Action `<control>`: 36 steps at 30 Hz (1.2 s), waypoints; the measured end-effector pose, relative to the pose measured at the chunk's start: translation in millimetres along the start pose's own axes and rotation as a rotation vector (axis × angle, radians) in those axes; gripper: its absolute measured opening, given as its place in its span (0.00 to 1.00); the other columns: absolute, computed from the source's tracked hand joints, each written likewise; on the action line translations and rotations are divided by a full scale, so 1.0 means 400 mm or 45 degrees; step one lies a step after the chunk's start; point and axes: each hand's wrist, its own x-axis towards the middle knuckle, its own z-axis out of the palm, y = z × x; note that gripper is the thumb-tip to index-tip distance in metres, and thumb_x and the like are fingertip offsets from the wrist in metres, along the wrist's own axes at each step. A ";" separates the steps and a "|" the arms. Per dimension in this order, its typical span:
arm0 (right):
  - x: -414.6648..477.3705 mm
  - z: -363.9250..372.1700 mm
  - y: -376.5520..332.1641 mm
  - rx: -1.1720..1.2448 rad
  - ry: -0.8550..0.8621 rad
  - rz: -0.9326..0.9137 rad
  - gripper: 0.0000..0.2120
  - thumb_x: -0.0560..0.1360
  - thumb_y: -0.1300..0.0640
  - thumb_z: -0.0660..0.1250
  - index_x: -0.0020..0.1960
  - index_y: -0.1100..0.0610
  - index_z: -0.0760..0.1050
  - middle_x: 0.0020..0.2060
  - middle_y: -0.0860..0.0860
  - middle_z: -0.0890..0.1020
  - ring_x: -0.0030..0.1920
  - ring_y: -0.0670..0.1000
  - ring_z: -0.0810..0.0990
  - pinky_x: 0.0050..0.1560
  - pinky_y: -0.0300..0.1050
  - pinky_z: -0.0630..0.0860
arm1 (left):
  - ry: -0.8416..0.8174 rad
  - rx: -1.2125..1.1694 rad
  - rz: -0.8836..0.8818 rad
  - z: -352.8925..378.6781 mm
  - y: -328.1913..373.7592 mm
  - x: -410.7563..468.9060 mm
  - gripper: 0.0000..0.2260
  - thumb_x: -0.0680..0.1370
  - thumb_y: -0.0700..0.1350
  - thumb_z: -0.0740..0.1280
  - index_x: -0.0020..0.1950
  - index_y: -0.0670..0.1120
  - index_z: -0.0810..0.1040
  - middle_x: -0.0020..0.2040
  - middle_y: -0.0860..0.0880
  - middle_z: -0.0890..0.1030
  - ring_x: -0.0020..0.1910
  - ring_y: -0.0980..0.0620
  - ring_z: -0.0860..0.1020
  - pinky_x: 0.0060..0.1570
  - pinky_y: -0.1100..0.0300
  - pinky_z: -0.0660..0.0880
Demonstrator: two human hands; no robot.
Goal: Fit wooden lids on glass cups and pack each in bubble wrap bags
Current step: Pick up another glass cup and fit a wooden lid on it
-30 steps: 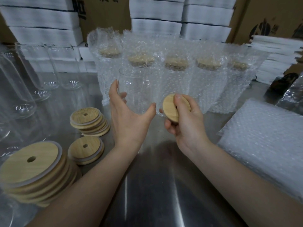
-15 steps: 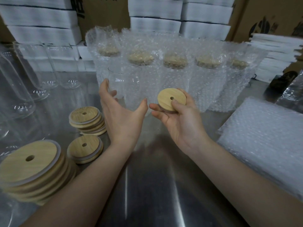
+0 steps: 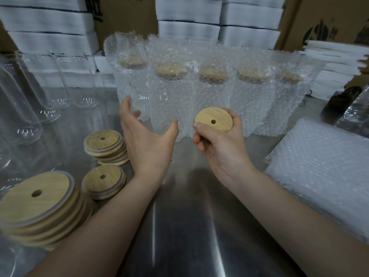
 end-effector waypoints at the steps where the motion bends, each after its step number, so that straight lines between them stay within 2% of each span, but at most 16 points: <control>1: 0.000 -0.001 -0.001 -0.039 0.017 -0.006 0.25 0.72 0.72 0.70 0.57 0.49 0.66 0.33 0.52 0.79 0.25 0.50 0.76 0.23 0.39 0.69 | 0.001 0.001 0.003 0.000 0.000 0.000 0.43 0.68 0.53 0.77 0.76 0.49 0.56 0.67 0.47 0.69 0.64 0.49 0.72 0.65 0.48 0.71; 4: 0.001 -0.004 -0.002 -0.146 0.077 -0.005 0.22 0.71 0.66 0.74 0.54 0.47 0.68 0.33 0.51 0.80 0.23 0.49 0.73 0.22 0.39 0.66 | -0.001 0.001 -0.003 0.000 0.000 0.000 0.43 0.68 0.53 0.77 0.76 0.49 0.56 0.67 0.47 0.69 0.64 0.49 0.72 0.65 0.48 0.71; 8: -0.002 -0.002 -0.004 -0.156 0.091 0.023 0.17 0.72 0.60 0.75 0.52 0.47 0.70 0.38 0.56 0.82 0.22 0.49 0.72 0.20 0.37 0.63 | -0.003 0.003 -0.009 0.000 0.000 -0.001 0.43 0.68 0.53 0.77 0.76 0.50 0.55 0.66 0.47 0.69 0.63 0.48 0.72 0.65 0.47 0.71; 14: -0.004 -0.005 -0.012 -0.196 0.030 0.035 0.04 0.80 0.52 0.65 0.52 0.52 0.71 0.35 0.55 0.85 0.20 0.50 0.71 0.19 0.36 0.60 | -0.004 0.009 0.000 -0.001 0.000 0.000 0.43 0.69 0.53 0.77 0.76 0.50 0.55 0.68 0.47 0.69 0.64 0.49 0.72 0.65 0.48 0.71; 20: 0.000 -0.011 -0.008 -0.183 0.019 0.032 0.14 0.85 0.50 0.52 0.50 0.57 0.71 0.35 0.58 0.85 0.20 0.51 0.72 0.18 0.35 0.61 | -0.013 0.013 0.005 -0.002 -0.001 0.001 0.43 0.69 0.53 0.76 0.76 0.50 0.55 0.68 0.47 0.69 0.64 0.50 0.71 0.65 0.48 0.71; 24: 0.002 -0.015 -0.009 -0.005 -0.033 0.109 0.19 0.85 0.49 0.47 0.60 0.60 0.70 0.42 0.62 0.85 0.24 0.54 0.79 0.20 0.38 0.68 | -0.012 0.017 0.018 -0.002 0.000 0.002 0.43 0.69 0.52 0.76 0.76 0.49 0.55 0.68 0.46 0.68 0.64 0.50 0.71 0.65 0.48 0.71; 27: 0.003 -0.012 -0.017 0.175 -0.083 0.208 0.16 0.84 0.47 0.50 0.62 0.53 0.72 0.51 0.65 0.84 0.32 0.59 0.84 0.25 0.41 0.75 | -0.014 0.012 0.012 -0.003 0.000 0.002 0.43 0.69 0.52 0.76 0.76 0.49 0.55 0.68 0.47 0.69 0.64 0.50 0.71 0.65 0.47 0.71; 30: 0.006 -0.007 -0.030 0.331 -0.129 0.260 0.15 0.81 0.49 0.55 0.62 0.47 0.76 0.59 0.65 0.80 0.40 0.63 0.84 0.34 0.47 0.80 | -0.018 0.011 0.016 -0.003 0.000 0.002 0.43 0.69 0.52 0.77 0.76 0.49 0.55 0.68 0.47 0.68 0.65 0.50 0.71 0.65 0.47 0.71; 33: 0.009 -0.006 -0.037 0.529 -0.195 0.290 0.17 0.80 0.52 0.55 0.61 0.48 0.79 0.57 0.61 0.81 0.44 0.66 0.84 0.42 0.54 0.82 | -0.009 0.016 0.019 -0.003 0.000 0.003 0.43 0.69 0.52 0.77 0.76 0.49 0.55 0.68 0.47 0.69 0.64 0.50 0.71 0.65 0.47 0.71; 36: 0.008 -0.003 -0.040 0.628 -0.262 0.286 0.17 0.78 0.57 0.58 0.62 0.49 0.79 0.53 0.58 0.84 0.47 0.63 0.85 0.49 0.59 0.81 | -0.009 0.015 0.017 -0.003 0.000 0.003 0.43 0.69 0.53 0.77 0.76 0.49 0.55 0.68 0.47 0.69 0.64 0.50 0.71 0.65 0.47 0.71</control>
